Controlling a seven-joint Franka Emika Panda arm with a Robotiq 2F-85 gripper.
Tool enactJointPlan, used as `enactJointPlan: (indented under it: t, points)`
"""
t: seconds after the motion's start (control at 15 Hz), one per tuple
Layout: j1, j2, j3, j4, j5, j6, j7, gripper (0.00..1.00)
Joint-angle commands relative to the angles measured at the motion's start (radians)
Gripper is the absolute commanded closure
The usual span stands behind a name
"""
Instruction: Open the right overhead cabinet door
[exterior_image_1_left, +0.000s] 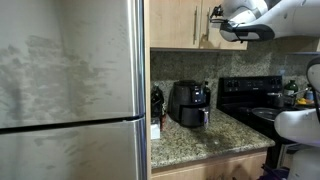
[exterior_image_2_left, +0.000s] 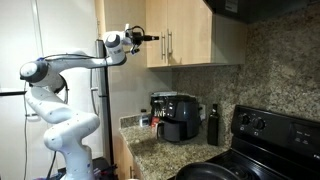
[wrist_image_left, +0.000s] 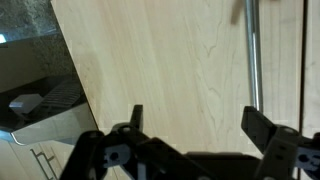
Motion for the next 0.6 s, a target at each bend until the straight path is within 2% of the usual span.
enactJointPlan:
  t: [0.0, 0.13, 0.27, 0.33, 0.53]
  points:
    - [-0.009, -0.004, 0.004, -0.001, 0.021, 0.001, -0.014, 0.00]
    - [-0.008, -0.010, 0.004, -0.004, 0.021, 0.001, -0.014, 0.00]
    - [0.042, 0.059, 0.007, 0.014, -0.020, 0.015, -0.150, 0.00]
    - [0.084, 0.080, -0.024, 0.023, -0.015, -0.002, -0.225, 0.00]
    - [0.119, 0.142, -0.036, 0.070, -0.015, -0.017, -0.386, 0.00]
